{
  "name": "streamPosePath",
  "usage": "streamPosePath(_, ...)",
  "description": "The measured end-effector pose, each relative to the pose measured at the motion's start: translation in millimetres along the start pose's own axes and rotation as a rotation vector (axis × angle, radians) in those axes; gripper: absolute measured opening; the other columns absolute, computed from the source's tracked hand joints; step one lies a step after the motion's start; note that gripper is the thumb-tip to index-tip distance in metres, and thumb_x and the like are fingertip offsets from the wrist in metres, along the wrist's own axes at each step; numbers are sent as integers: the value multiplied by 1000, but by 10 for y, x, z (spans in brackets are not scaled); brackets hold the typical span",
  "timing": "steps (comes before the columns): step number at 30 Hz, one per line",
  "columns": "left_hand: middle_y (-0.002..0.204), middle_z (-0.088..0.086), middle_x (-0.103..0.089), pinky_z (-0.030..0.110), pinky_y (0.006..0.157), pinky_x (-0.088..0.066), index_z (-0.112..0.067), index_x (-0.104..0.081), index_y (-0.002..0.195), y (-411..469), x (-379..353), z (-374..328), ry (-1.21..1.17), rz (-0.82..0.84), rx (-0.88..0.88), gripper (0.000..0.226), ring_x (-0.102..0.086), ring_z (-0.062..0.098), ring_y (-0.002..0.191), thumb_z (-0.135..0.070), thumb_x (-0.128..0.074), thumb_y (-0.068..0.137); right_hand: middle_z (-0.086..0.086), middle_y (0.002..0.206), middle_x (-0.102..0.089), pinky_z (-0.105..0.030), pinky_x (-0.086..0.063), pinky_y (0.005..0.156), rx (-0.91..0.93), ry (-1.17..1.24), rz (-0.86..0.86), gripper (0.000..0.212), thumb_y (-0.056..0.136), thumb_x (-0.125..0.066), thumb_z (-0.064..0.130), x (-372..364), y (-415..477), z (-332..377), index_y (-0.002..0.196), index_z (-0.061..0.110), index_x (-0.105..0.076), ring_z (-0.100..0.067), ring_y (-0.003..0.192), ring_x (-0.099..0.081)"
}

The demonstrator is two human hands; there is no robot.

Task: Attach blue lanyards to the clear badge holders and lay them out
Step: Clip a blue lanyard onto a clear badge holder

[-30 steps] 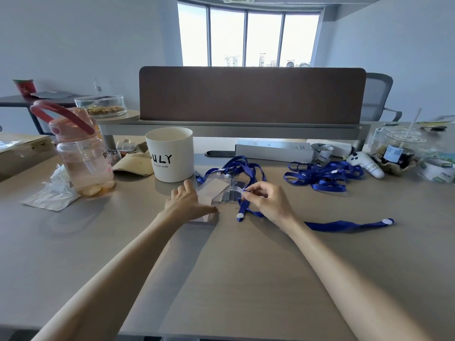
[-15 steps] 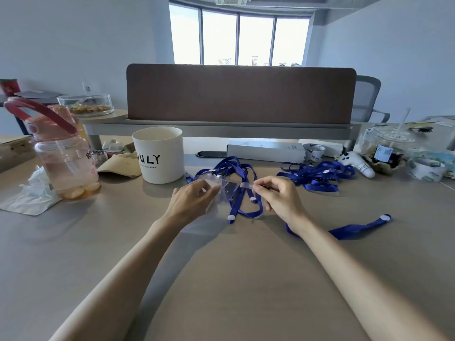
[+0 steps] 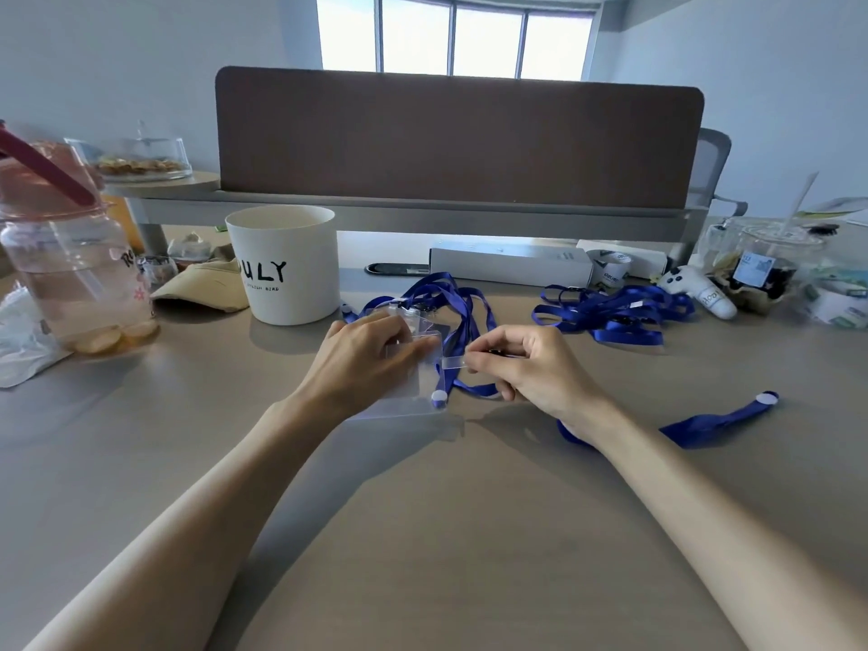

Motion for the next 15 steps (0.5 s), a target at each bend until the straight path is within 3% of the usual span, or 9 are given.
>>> streamPosePath(7, 67, -3, -59, 41, 60, -46, -18, -55, 68, -13, 58, -64, -78, 4, 66, 47, -51, 21, 65, -62, -50, 86, -20, 82, -72, -24, -48, 53, 19, -27, -46, 4, 86, -72, 14, 3, -32, 8, 87, 10, -73, -11, 43, -46)
streamPosePath(15, 70, -2, -60, 41, 61, -47, -18, -57, 70, -38, 83, -123, -90, 38, 103, 43, -51, 19, 65, -57, -52, 86, -4, 75, -72, -24, -47, 55, 34, -21, 9, 7, 86, -73, 17, -52, -45, 35, 89, 11, -74, -15, 49, -48)
Point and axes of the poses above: each hand's wrist, its own y-axis towards the middle knuckle, its own x-axis out of the back of the hand, z = x × y, the point moved 1 cm from there along y, towards the middle knuckle
